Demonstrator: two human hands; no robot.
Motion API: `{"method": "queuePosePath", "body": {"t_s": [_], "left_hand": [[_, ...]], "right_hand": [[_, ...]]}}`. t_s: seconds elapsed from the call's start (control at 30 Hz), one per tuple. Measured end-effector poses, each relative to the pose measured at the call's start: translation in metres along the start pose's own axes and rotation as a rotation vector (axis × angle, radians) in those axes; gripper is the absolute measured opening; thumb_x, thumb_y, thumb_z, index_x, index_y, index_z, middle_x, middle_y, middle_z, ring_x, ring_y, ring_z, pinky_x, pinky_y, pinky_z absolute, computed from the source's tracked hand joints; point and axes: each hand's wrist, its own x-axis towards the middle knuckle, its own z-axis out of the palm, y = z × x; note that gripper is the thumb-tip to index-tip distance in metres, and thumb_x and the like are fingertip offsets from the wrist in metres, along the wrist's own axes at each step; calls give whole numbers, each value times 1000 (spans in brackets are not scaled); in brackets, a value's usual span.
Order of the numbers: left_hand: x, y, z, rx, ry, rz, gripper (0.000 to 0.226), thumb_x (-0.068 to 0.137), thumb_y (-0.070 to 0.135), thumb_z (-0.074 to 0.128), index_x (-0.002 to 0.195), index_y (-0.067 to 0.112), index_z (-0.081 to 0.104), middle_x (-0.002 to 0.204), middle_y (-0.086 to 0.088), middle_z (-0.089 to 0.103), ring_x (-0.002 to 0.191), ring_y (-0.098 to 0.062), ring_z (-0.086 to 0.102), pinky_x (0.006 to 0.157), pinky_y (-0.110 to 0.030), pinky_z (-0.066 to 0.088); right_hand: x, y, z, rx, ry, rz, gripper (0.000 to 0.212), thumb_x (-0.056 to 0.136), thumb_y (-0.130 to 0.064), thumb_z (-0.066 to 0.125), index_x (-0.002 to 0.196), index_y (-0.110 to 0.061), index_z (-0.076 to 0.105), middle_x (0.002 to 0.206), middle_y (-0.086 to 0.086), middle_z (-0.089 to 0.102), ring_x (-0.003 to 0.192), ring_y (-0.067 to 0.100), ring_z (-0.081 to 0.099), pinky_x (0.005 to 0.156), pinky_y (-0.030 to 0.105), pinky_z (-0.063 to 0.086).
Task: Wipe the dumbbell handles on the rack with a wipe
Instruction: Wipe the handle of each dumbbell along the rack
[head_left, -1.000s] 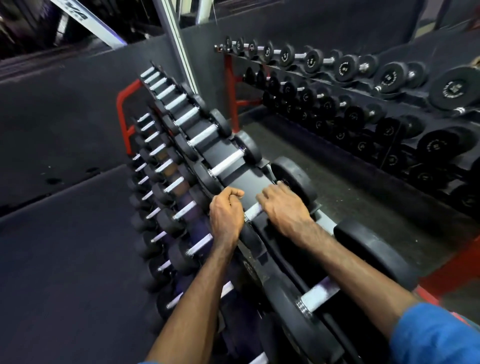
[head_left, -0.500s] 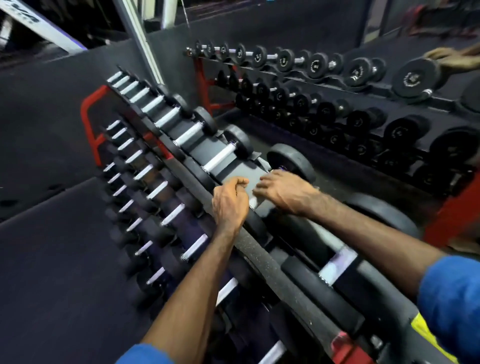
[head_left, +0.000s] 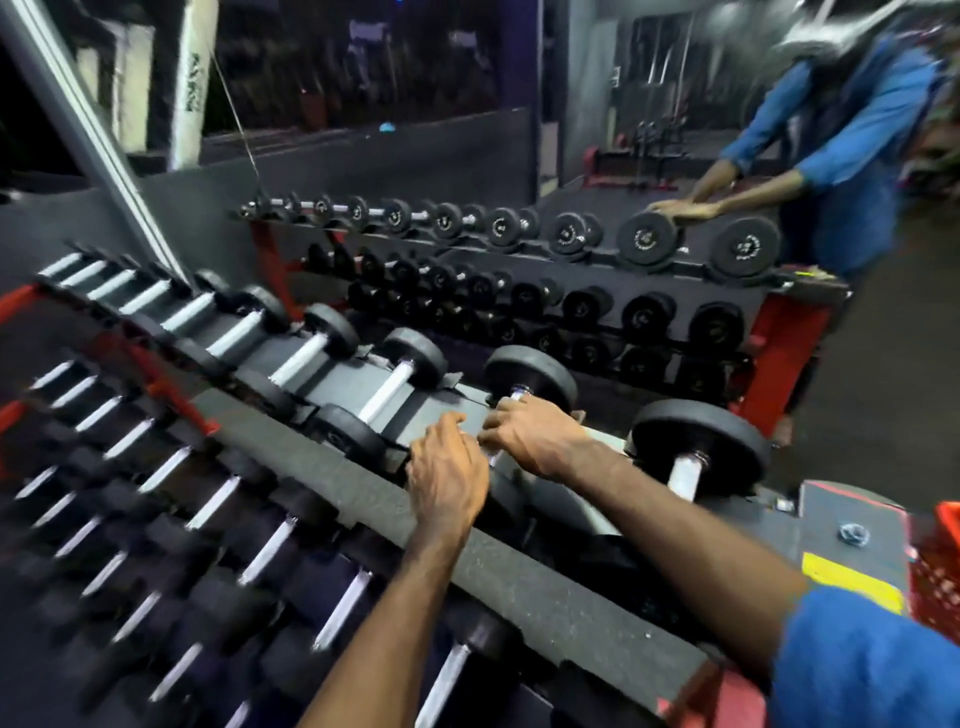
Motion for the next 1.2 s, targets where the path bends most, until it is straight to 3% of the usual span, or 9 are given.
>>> {"method": "queuePosePath", "body": {"t_s": [0.2, 0.3, 0.4, 0.63, 0.73, 0.83, 0.97, 1.1, 1.2], "left_hand": [[0, 0, 0, 2, -12, -7, 39, 109, 25, 40, 146, 16, 50, 141, -11, 62, 130, -27, 50, 105, -44, 42], [-1, 0, 1, -5, -37, -13, 40, 109, 23, 41, 147, 16, 48, 142, -14, 59, 129, -29, 49, 103, -45, 42], [2, 1, -4, 0, -49, -29, 44, 109, 24, 41, 153, 17, 43, 147, -13, 54, 127, -30, 49, 101, -45, 42], [15, -16, -30, -245, -207, 16, 50, 113, 41, 38, 162, 27, 38, 161, -7, 43, 146, -27, 38, 119, -49, 36], [45, -57, -53, -329, -153, 109, 36, 110, 36, 46, 145, 34, 53, 142, 0, 57, 130, -22, 55, 111, -49, 49], [87, -96, -84, -294, -145, 173, 27, 109, 30, 52, 135, 30, 61, 130, 0, 60, 115, -19, 60, 102, -45, 54], [141, -139, -120, -251, -165, 247, 28, 102, 18, 58, 128, 24, 67, 124, 0, 66, 118, -23, 61, 103, -43, 52], [181, -169, -134, -271, -167, 208, 27, 100, 14, 59, 126, 17, 67, 123, -5, 68, 117, -25, 62, 104, -41, 50], [192, -178, -132, -306, -169, 206, 28, 100, 13, 60, 127, 17, 67, 125, -5, 69, 119, -24, 63, 106, -39, 50]], "right_hand": [[2, -25, 27, 179, 43, 176, 14, 95, -23, 61, 105, -24, 70, 106, -5, 68, 112, 22, 63, 96, 38, 49], [-12, -15, 21, 245, 86, 334, 23, 97, -23, 57, 116, -26, 69, 119, -3, 66, 117, 25, 62, 104, 38, 43], [-24, -9, 14, 424, 70, 442, 29, 99, -33, 52, 120, -24, 70, 119, 6, 70, 113, 31, 65, 86, 37, 49], [-26, -25, -16, 973, 541, 838, 26, 95, -22, 65, 117, -23, 79, 117, -9, 78, 113, 6, 69, 94, 18, 48], [-5, -41, -27, 1026, 592, 937, 31, 90, -10, 63, 113, -22, 80, 109, -9, 79, 98, 2, 68, 84, 12, 48], [31, -60, -36, 1051, 570, 977, 31, 87, -8, 62, 106, -23, 81, 98, -10, 80, 93, 6, 73, 83, 26, 56], [88, -89, -48, 1065, 518, 973, 25, 89, -3, 62, 99, -17, 80, 86, -6, 77, 79, 5, 67, 69, 19, 48], [136, -109, -51, 1002, 484, 1026, 21, 90, -11, 63, 101, -18, 80, 89, -4, 78, 85, 9, 70, 63, 9, 43], [157, -114, -51, 961, 476, 1064, 23, 89, -11, 62, 102, -16, 80, 98, 1, 79, 93, 17, 72, 73, 22, 43]]}}
